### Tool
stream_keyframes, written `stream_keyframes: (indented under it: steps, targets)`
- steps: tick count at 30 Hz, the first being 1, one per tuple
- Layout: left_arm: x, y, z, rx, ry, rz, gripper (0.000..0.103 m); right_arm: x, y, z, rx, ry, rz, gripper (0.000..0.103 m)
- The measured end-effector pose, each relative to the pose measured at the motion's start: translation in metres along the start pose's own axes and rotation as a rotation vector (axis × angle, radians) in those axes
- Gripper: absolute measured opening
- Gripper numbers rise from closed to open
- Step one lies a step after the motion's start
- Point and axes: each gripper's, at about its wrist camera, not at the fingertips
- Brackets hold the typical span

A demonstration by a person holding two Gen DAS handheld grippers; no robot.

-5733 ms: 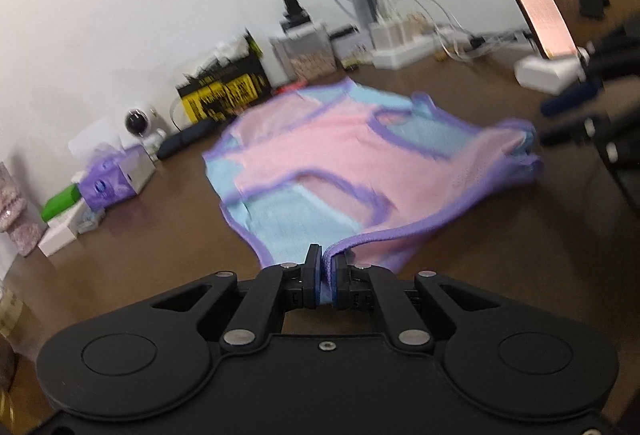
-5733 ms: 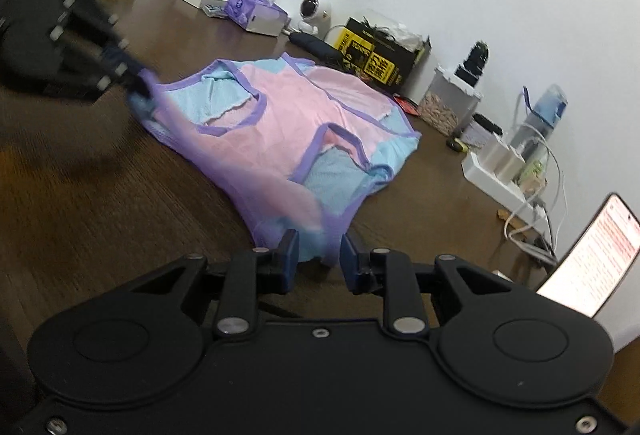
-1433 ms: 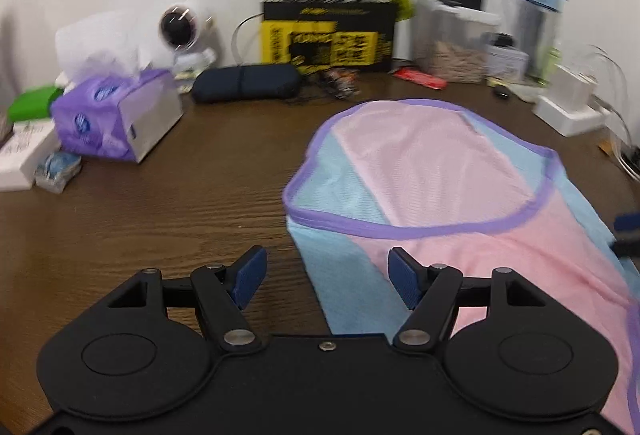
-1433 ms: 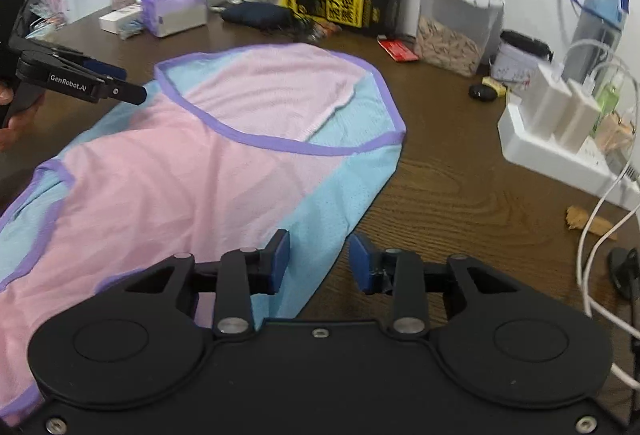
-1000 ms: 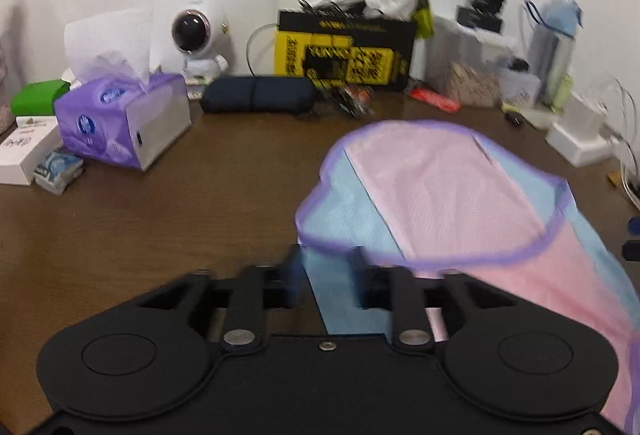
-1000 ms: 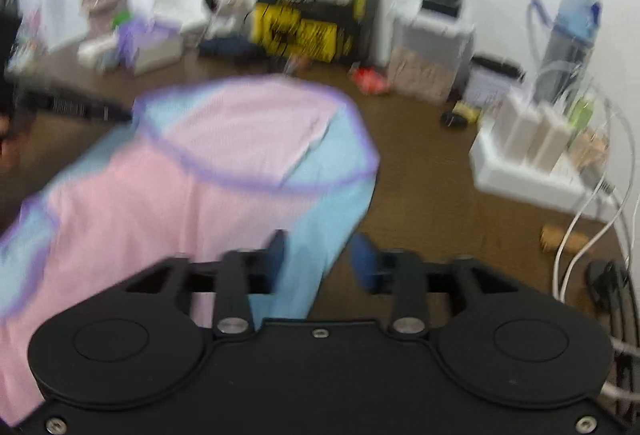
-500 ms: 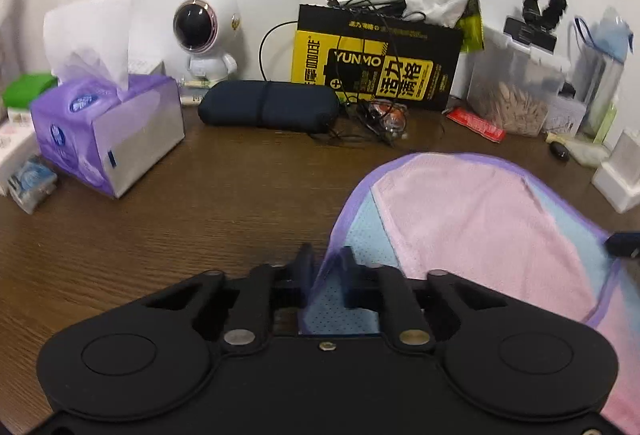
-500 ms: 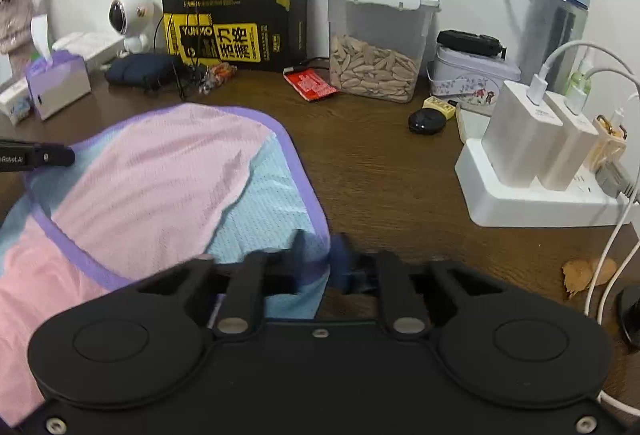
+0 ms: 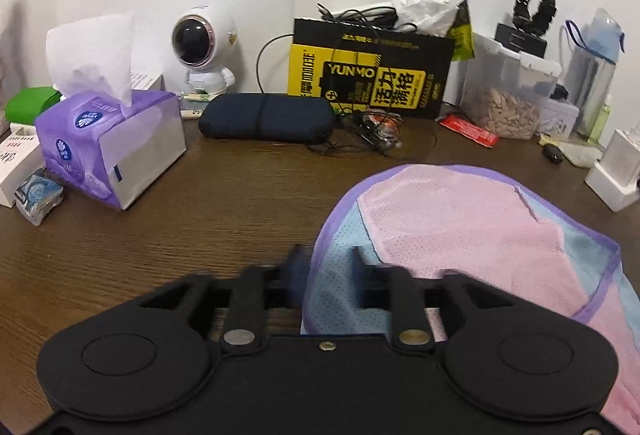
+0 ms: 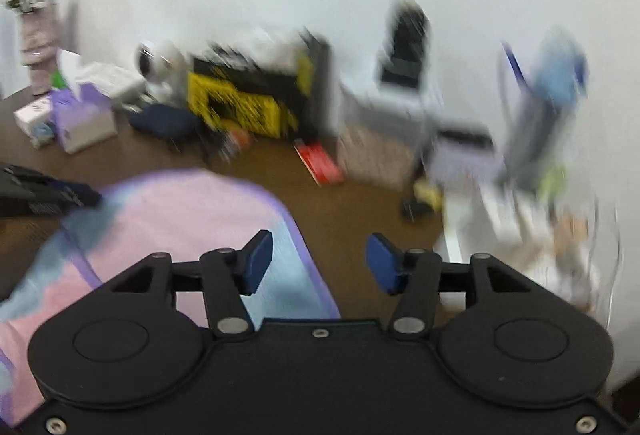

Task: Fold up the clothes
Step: 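Grasp the folded edge with the right gripper while the left gripper pinches the trim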

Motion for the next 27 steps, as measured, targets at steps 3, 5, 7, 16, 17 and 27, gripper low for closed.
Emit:
stream_keyframes:
  steps: [3, 5, 7, 16, 17, 27]
  targets:
    - [-0.002, 0.0, 0.002, 0.014, -0.018, 0.003, 0.04, -0.052, 0.021, 0.024, 0.159, 0.081, 0.057, 0.062]
    - [-0.003, -0.001, 0.002, 0.01, -0.025, 0.005, 0.04, -0.087, 0.026, 0.022, 0.181, 0.135, 0.101, 0.06]
    - [-0.006, -0.003, 0.002, 0.006, -0.032, 0.016, 0.04, -0.122, 0.031, 0.018, 0.198, 0.189, 0.143, 0.06]
    - [-0.007, -0.005, 0.006, -0.026, -0.058, 0.016, 0.039, -0.192, 0.038, -0.002, 0.203, 0.372, 0.129, 0.05]
    - [-0.006, -0.005, 0.006, -0.03, -0.058, 0.017, 0.039, -0.195, 0.039, -0.003, 0.186, 0.399, 0.134, 0.046]
    - [-0.006, -0.007, 0.001, -0.061, -0.053, 0.013, 0.038, -0.168, 0.037, 0.001, 0.245, 0.407, -0.029, 0.002]
Point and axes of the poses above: each gripper's, at about its wrist camera, not at the fingertips, and x roughly against the way its jaws point, z to its left, y to its top, and after that the axes turned 3 degrees about x, right-handed
